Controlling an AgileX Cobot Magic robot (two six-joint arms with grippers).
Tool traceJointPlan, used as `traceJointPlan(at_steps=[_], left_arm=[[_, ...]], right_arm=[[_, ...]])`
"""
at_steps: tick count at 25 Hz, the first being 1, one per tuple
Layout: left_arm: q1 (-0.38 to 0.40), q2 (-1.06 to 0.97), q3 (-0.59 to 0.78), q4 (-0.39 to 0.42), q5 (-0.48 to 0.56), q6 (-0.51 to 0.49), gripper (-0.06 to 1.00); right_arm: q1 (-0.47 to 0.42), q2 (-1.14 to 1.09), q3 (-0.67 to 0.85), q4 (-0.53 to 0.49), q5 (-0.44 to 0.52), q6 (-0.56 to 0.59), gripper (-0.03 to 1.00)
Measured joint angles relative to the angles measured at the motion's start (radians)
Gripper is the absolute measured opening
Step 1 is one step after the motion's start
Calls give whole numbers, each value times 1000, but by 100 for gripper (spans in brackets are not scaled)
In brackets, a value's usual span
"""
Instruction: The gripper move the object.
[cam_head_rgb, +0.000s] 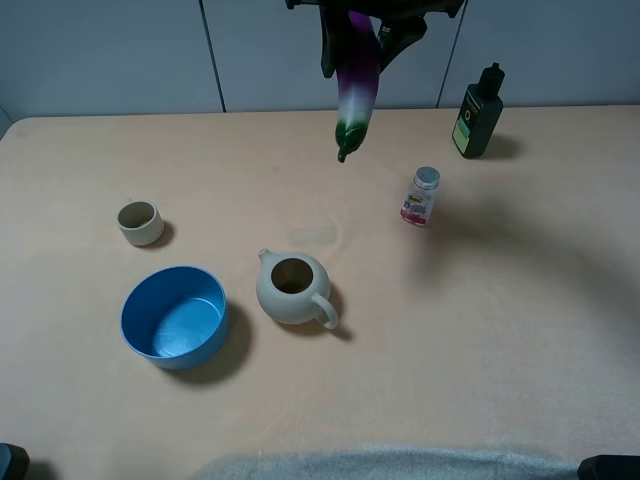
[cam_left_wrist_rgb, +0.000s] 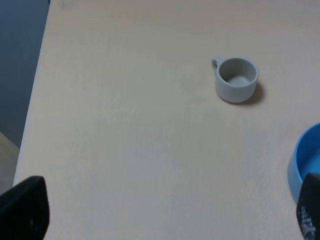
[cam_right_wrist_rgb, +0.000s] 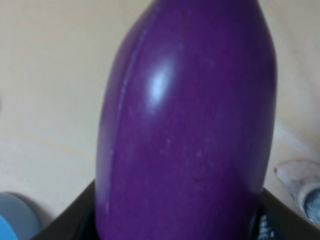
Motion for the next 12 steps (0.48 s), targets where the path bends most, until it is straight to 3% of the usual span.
traceJointPlan(at_steps=[12], left_arm=[[0, 0, 0, 0, 0, 0, 99]], right_arm=[[114, 131, -158, -8, -5, -21, 38]])
